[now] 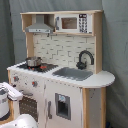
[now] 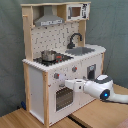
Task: Play with the kitchen
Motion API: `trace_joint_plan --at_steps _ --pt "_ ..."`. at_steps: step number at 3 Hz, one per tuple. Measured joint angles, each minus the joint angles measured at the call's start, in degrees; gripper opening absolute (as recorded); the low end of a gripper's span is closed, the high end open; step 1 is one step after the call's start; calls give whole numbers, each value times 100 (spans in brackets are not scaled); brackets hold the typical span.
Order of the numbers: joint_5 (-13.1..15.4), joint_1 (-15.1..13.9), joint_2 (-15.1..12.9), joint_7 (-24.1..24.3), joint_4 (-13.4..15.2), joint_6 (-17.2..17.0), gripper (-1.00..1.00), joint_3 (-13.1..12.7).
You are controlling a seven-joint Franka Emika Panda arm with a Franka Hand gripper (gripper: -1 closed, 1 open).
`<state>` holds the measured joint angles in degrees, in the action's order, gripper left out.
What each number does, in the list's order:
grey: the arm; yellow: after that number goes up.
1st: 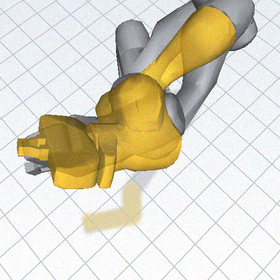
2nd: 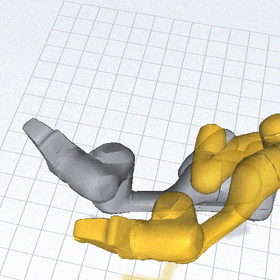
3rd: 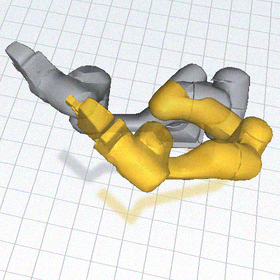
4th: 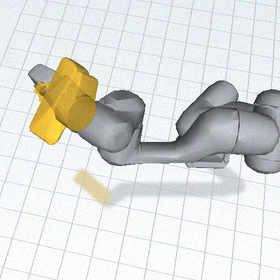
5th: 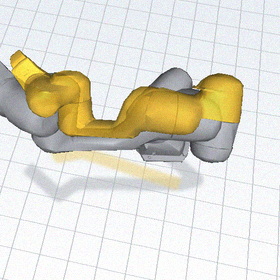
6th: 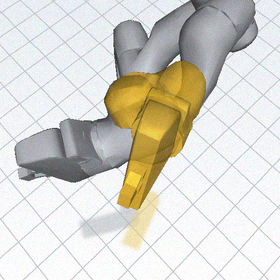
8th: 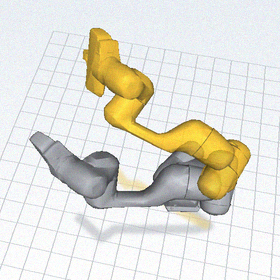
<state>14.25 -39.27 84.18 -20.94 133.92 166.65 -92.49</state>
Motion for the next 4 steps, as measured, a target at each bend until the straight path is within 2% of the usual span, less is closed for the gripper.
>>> trace_joint_plan --at_steps 1,2,3,4 --pt "0 -18 0 -464 -101 285 100 232" --pt "0 -354 1 -637 -561 405 100 323" --pt "0 -723 2 -932 -845 593 100 347" --pt "0 -809 2 -1496 -920 726 100 353"
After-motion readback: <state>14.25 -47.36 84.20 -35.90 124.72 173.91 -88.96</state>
